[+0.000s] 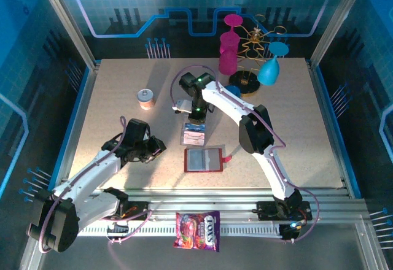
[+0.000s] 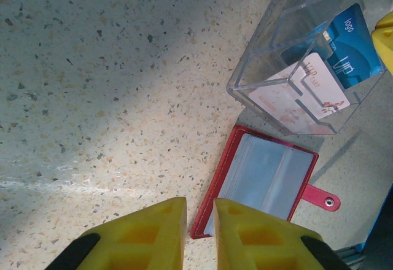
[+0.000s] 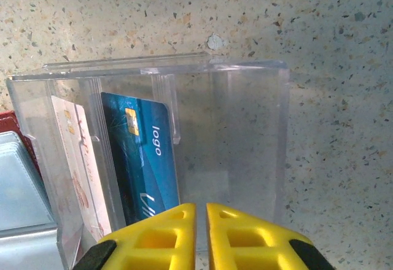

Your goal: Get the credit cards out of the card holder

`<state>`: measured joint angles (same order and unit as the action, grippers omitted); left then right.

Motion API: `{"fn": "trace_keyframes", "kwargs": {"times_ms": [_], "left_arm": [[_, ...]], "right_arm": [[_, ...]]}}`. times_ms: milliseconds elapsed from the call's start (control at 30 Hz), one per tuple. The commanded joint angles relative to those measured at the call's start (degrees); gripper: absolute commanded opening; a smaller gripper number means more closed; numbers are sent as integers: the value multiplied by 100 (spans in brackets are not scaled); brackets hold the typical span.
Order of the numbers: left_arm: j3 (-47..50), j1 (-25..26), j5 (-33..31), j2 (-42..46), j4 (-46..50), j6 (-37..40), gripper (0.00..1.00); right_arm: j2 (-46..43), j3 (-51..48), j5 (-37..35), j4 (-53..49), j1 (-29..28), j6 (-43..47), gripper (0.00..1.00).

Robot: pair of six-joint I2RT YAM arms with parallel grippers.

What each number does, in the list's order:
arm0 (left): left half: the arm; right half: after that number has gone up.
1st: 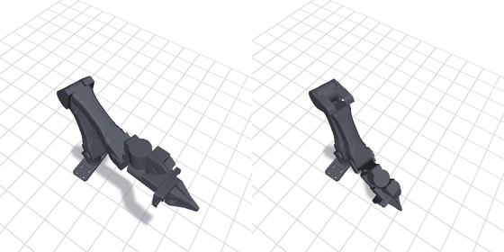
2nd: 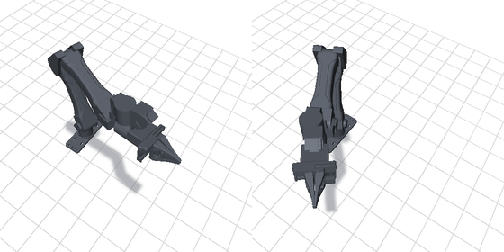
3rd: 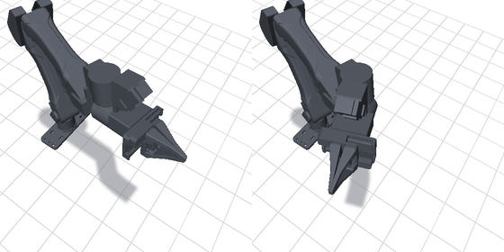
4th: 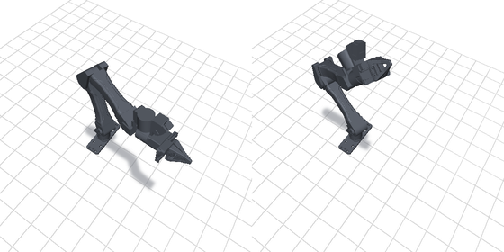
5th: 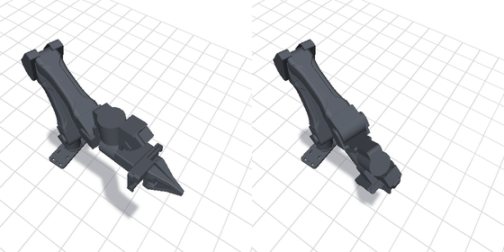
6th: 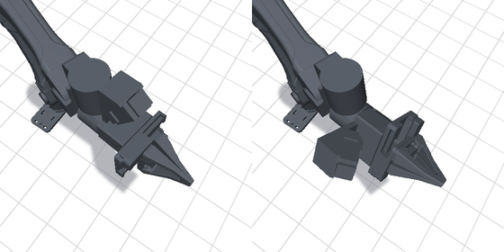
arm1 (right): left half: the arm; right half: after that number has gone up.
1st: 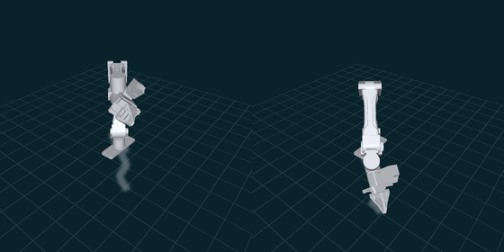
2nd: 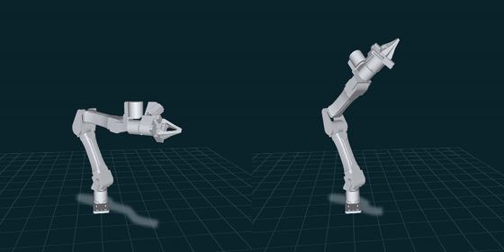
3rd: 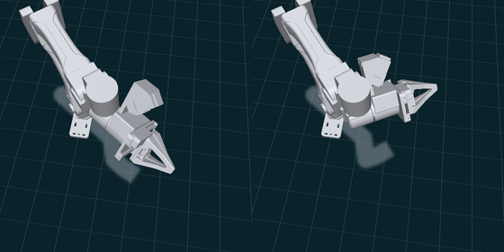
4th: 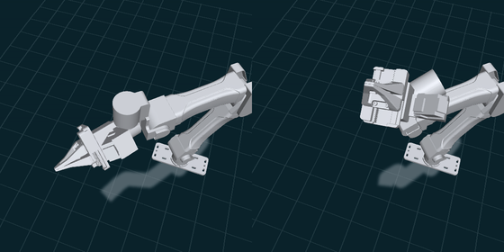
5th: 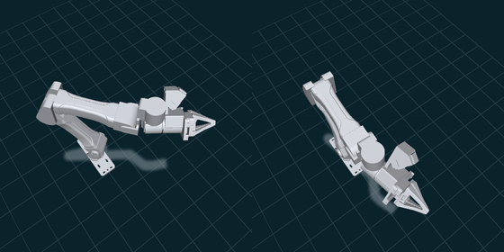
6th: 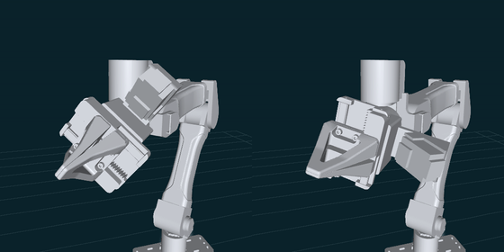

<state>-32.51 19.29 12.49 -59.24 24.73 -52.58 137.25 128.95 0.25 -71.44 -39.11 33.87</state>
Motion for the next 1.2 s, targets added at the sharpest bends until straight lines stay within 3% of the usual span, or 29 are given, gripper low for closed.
{"fn": "trace_keyframes", "kwargs": {"times_ms": [0, 700, 933, 1167], "left_arm": [[61, -57, 126, 9, -63, -51, 20], [139, -55, 207, 14, -203, -93, 20], [158, 93, 339, -290, -525, -145, 20], [2, 501, 328, -800, -778, -183, 20]], "right_arm": [[-101, -58, 45, -24, -106, -28, 16], [-670, -168, -290, 170, -114, -396, 21], [-1635, -1259, -264, 946, -164, -1058, 22], [-2705, -2765, -226, 1893, -183, -2321, 23]]}}
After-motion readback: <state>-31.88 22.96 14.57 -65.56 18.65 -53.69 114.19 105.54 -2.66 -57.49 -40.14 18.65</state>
